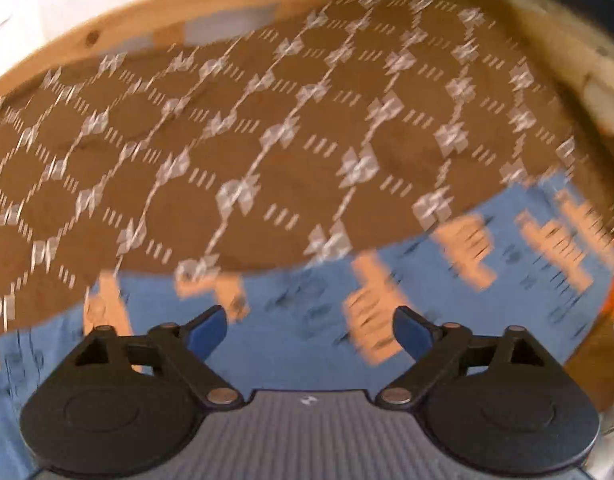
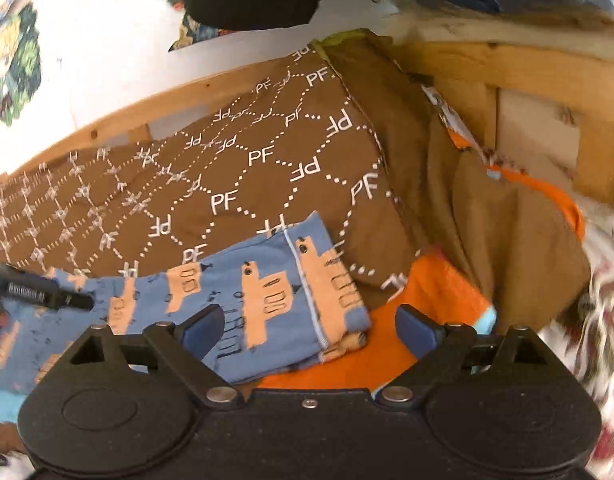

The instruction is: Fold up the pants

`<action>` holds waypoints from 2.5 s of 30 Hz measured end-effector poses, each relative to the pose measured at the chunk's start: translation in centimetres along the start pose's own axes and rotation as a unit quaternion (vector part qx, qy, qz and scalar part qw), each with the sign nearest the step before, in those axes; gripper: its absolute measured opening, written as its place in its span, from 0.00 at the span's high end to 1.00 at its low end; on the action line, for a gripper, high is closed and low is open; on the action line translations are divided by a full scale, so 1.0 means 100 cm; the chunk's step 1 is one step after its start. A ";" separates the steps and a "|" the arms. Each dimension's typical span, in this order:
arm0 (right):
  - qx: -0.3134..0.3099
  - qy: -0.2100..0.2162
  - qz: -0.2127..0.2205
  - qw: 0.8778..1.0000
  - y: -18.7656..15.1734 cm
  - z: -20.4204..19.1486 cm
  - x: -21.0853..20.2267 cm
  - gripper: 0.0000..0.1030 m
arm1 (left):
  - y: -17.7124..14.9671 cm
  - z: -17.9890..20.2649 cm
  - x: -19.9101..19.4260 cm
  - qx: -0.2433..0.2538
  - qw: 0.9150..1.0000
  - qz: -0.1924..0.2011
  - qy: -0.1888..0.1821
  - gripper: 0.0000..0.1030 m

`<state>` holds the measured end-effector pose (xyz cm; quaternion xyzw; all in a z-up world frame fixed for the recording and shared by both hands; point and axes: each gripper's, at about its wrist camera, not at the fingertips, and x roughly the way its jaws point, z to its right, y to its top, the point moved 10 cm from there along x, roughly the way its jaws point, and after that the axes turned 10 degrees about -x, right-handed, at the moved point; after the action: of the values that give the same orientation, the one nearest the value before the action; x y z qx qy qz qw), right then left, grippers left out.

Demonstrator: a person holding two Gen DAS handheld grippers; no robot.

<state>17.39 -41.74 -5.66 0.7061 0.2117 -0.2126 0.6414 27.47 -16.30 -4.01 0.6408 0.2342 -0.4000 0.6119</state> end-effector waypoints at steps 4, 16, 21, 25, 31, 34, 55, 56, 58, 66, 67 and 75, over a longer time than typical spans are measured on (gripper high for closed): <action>0.085 0.041 -0.010 0.995 -0.006 0.002 0.003 0.18 | 0.029 0.053 -0.006 0.052 0.998 -0.007 -0.034 0.04; 0.254 0.047 -0.012 0.966 -0.031 0.031 0.017 0.43 | 0.016 0.146 0.068 0.156 0.986 -0.028 -0.059 0.05; 0.271 0.031 -0.001 0.962 -0.034 0.034 0.016 0.52 | 0.006 0.129 0.085 0.085 0.992 -0.054 -0.079 0.02; 0.274 0.009 0.003 0.962 -0.036 0.039 0.017 0.74 | 0.016 0.130 0.075 0.071 0.992 -0.054 -0.084 0.06; 0.158 -0.022 0.030 0.987 -0.015 0.022 0.004 0.86 | 0.043 0.160 0.043 -0.002 0.980 -0.092 -0.175 0.12; 0.009 -0.054 0.056 0.997 0.000 -0.010 -0.007 0.86 | 0.055 0.184 0.035 -0.014 0.971 -0.128 -0.201 0.17; -0.255 -0.061 0.046 0.964 -0.010 -0.080 -0.001 0.88 | 0.033 0.211 0.043 0.010 0.967 -0.204 -0.151 0.91; -0.259 -0.061 0.050 0.963 -0.009 -0.081 -0.003 0.88 | 0.034 0.207 0.039 0.000 0.967 -0.199 -0.158 0.91; -0.270 -0.060 0.060 0.959 -0.010 -0.086 -0.006 0.88 | 0.034 0.198 0.031 -0.016 0.967 -0.188 -0.170 0.92; -0.293 -0.010 0.102 0.951 0.000 -0.125 -0.029 0.88 | 0.042 0.129 -0.010 -0.103 0.963 -0.130 -0.213 0.92; -0.292 0.002 0.103 0.951 0.001 -0.134 -0.032 0.88 | 0.039 0.117 -0.016 -0.110 0.963 -0.120 -0.216 0.92; -0.305 0.086 0.082 0.945 -0.015 -0.205 -0.023 0.89 | 0.009 0.030 -0.020 -0.160 0.962 -0.102 -0.197 0.92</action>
<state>15.27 -21.27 -3.79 0.5070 0.2618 -0.0229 0.8209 26.35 -18.96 -1.68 0.4154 0.2340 -0.5363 0.6965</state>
